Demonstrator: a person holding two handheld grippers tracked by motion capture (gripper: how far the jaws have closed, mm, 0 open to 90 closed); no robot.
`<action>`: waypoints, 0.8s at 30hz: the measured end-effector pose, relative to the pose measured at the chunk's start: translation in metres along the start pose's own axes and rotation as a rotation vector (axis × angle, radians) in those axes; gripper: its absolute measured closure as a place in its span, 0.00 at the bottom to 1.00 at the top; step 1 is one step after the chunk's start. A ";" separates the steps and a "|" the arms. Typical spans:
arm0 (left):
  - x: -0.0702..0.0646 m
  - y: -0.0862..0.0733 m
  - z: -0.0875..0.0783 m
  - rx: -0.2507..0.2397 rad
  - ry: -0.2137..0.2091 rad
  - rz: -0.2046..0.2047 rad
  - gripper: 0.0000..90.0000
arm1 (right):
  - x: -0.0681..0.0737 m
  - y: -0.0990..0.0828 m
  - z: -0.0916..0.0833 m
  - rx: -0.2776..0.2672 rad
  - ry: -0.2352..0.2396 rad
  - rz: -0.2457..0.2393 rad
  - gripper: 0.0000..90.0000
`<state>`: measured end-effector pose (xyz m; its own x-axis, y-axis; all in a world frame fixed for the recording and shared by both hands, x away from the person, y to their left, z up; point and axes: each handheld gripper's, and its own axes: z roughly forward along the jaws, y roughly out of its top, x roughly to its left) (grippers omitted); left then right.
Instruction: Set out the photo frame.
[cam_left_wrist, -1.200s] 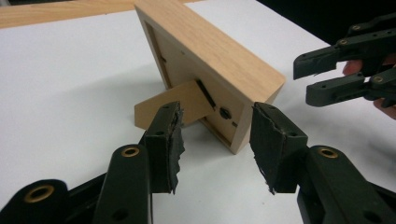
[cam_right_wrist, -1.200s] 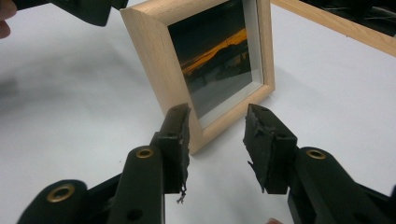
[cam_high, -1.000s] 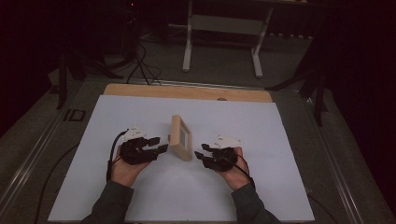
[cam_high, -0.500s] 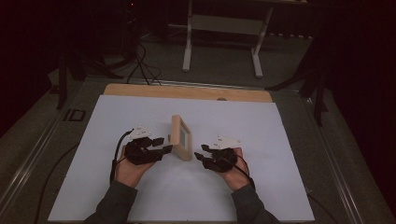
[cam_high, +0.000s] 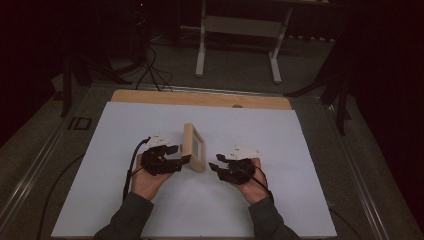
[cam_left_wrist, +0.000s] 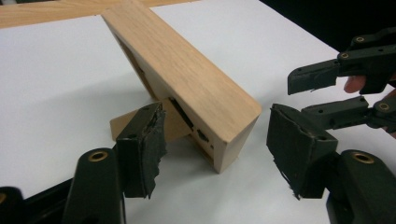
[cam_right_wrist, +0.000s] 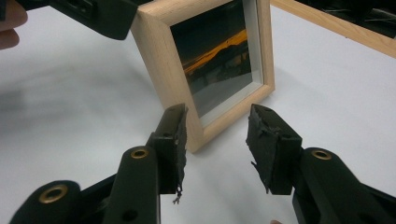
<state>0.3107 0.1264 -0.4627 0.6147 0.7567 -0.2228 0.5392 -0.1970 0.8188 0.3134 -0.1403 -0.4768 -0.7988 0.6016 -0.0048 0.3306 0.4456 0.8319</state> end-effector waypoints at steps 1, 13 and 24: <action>0.000 0.000 0.000 0.000 0.000 0.000 0.40 | 0.000 0.000 0.000 0.000 0.000 0.000 0.63; -0.003 0.006 0.025 0.038 0.054 -0.007 0.35 | -0.001 -0.001 0.001 0.003 0.000 0.005 0.63; -0.006 0.009 0.033 0.026 0.065 -0.021 0.42 | -0.002 -0.002 0.001 0.005 -0.001 0.009 0.63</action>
<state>0.3307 0.1000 -0.4716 0.5651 0.7993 -0.2045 0.5669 -0.1961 0.8001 0.3151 -0.1417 -0.4794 -0.7950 0.6066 0.0024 0.3408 0.4434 0.8290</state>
